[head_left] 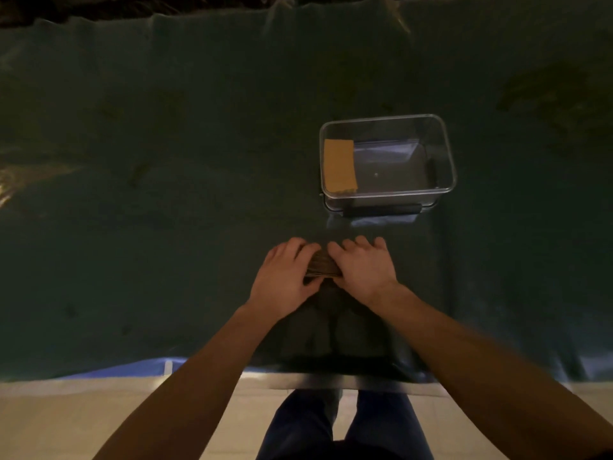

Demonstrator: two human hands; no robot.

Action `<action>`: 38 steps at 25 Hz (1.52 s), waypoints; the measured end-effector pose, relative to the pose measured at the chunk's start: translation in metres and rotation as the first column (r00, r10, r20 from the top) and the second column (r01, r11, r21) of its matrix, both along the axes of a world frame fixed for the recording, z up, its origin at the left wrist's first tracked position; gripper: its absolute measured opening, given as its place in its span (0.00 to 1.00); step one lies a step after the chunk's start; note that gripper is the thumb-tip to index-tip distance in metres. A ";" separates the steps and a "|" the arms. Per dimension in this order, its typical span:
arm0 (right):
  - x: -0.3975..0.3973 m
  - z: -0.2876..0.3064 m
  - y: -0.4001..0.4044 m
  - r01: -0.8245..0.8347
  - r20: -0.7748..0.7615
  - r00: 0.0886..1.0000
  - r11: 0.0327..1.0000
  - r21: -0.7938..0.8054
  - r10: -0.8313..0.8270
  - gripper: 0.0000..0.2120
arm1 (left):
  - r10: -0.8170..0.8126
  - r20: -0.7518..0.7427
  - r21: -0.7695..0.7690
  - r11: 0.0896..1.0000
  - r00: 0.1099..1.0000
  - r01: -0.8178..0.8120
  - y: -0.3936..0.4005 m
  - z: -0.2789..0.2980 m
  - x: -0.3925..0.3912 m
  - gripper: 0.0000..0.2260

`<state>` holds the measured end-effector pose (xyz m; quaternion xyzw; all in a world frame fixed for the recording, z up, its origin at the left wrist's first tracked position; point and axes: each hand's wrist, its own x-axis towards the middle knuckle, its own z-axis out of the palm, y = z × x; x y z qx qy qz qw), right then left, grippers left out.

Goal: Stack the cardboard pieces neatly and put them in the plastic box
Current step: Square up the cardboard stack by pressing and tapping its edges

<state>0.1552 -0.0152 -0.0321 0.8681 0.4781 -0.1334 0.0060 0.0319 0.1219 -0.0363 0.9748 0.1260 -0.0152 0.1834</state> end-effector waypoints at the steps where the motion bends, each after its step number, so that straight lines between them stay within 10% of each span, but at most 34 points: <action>1: 0.001 0.001 0.000 -0.021 0.026 0.999 0.998 -0.061 0.022 0.20 | -0.011 -0.043 -0.014 1.000 0.999 0.010 -0.001 -0.005 0.002 0.24; 14: -0.011 -0.048 -0.038 0.275 -0.200 0.951 0.943 0.189 -0.237 0.28 | 0.119 -0.034 -0.241 0.963 0.992 -0.124 -0.032 -0.045 -0.006 0.26; 20: -0.006 -0.041 -0.037 0.177 -0.122 0.979 0.977 0.119 -0.163 0.26 | 0.033 -0.049 0.122 0.992 0.998 -0.027 -0.032 -0.029 -0.001 0.39; 38: 0.009 -0.044 -0.052 0.352 -0.473 0.856 0.905 0.238 -0.208 0.17 | -0.089 -0.081 0.194 0.976 0.993 0.103 -0.092 -0.028 -0.002 0.42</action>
